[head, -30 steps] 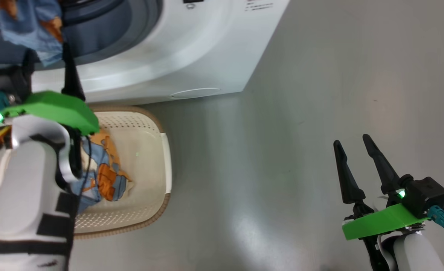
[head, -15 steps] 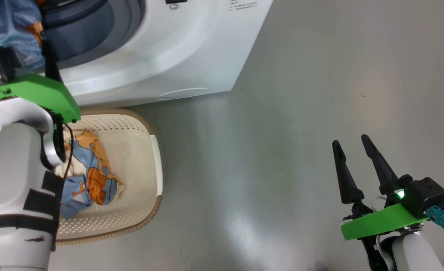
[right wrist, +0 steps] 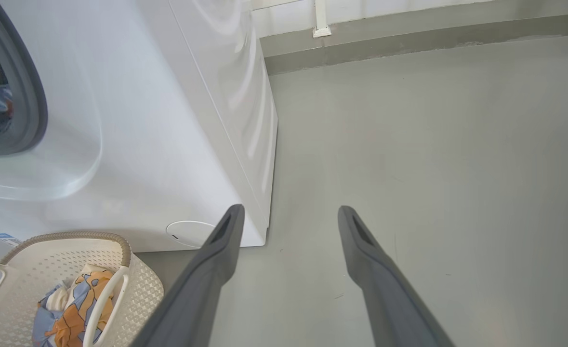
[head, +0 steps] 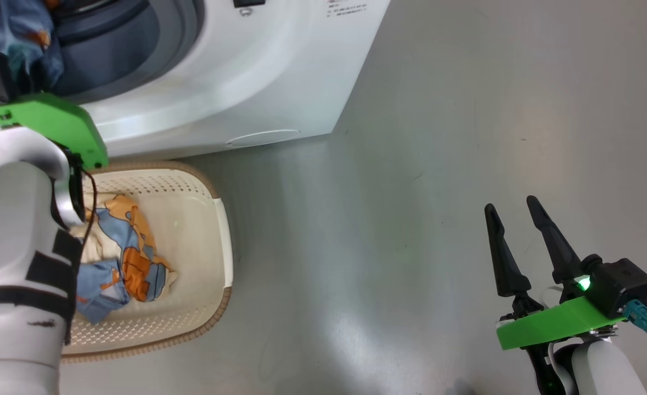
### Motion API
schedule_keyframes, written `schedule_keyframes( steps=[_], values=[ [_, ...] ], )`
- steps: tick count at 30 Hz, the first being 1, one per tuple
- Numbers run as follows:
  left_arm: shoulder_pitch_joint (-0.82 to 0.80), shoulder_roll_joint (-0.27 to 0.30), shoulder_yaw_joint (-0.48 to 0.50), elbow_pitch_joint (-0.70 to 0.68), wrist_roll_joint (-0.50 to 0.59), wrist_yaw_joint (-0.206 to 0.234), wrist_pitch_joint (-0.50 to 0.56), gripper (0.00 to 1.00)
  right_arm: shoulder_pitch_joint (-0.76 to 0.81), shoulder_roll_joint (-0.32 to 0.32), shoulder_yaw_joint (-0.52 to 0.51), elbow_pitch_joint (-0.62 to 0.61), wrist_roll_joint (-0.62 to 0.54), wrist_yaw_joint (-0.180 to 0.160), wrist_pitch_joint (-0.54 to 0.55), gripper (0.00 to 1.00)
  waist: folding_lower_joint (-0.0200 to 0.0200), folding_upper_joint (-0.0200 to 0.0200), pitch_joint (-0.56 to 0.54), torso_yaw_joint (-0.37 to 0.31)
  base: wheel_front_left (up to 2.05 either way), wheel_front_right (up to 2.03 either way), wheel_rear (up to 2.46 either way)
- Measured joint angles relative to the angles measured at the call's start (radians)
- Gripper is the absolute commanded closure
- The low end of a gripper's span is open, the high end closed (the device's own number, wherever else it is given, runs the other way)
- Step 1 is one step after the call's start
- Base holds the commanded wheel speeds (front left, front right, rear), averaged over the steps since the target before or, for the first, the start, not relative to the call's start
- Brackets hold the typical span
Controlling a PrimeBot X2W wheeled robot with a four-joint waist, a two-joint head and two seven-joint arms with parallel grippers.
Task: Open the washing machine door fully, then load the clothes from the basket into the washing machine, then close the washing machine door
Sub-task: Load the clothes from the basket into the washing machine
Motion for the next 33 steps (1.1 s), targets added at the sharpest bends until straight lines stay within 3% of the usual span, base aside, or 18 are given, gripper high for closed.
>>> schedule_keyframes(
  steps=[7,11,19,29,33],
  values=[
    [-0.089,0.009,0.010,0.048,0.000,0.003,-0.094,1.00,0.000,0.001,0.011,0.000,0.004,0.000,0.000,0.00,0.0000,0.0000,0.002,-0.015,0.00,0.00,0.00],
    [-0.176,0.044,0.022,0.105,0.000,0.015,-0.148,1.00,0.000,0.002,0.038,0.004,0.008,0.000,0.000,0.00,0.0000,0.0000,0.007,-0.040,0.00,0.00,0.00],
    [-0.293,0.138,0.024,0.213,0.019,-0.021,-0.188,1.00,0.004,0.003,0.085,0.020,0.017,0.000,0.000,0.00,0.0000,0.0000,0.024,-0.114,0.00,0.00,0.00],
    [-0.414,0.222,0.070,0.169,0.027,-0.022,-0.200,1.00,0.030,0.008,0.100,0.020,0.025,0.000,0.000,0.00,0.0000,0.0000,0.066,-0.204,0.00,0.00,0.00],
    [-0.440,0.240,0.061,0.210,0.037,-0.044,-0.200,1.00,0.030,0.012,0.119,0.019,0.025,0.000,0.000,0.00,0.0000,0.0000,0.086,-0.228,0.00,0.00,0.00]
  ],
)
